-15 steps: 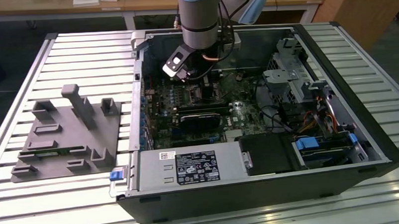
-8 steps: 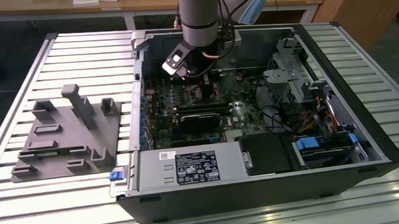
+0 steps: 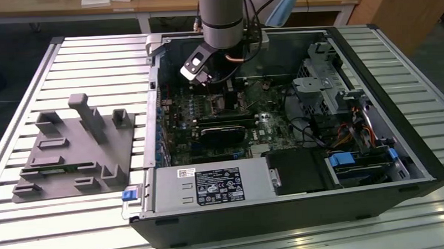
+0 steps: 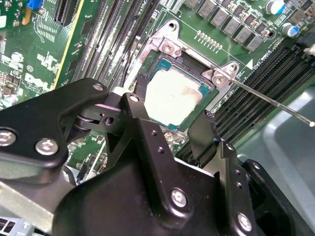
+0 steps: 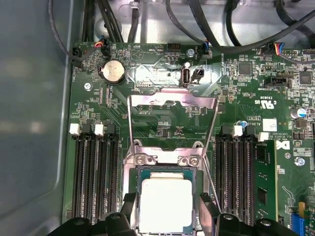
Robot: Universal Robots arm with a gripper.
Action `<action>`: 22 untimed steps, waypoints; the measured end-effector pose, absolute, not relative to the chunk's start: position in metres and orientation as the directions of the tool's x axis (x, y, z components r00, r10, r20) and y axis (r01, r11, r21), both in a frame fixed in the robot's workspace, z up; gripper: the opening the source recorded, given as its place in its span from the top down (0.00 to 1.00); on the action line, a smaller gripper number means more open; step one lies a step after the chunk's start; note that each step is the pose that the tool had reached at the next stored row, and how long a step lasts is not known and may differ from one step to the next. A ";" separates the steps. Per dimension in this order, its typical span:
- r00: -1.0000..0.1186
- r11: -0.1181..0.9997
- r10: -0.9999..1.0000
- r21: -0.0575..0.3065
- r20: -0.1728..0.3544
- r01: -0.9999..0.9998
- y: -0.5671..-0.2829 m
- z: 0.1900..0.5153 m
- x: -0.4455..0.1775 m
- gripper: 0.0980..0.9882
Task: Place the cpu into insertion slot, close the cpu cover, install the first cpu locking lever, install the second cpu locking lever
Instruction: 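Place the cpu into insertion slot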
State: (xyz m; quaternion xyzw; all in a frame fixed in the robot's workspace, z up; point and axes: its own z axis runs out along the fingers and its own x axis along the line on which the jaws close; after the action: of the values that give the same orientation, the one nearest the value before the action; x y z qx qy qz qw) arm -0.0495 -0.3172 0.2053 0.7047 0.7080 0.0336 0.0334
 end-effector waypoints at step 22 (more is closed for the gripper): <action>-0.005 0.005 1.000 0.012 0.000 1.000 -0.317 0.209 -0.047 0.42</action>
State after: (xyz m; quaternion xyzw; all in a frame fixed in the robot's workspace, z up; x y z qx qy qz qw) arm -0.0469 -0.3172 0.2095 0.7054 0.7088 0.0041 0.0043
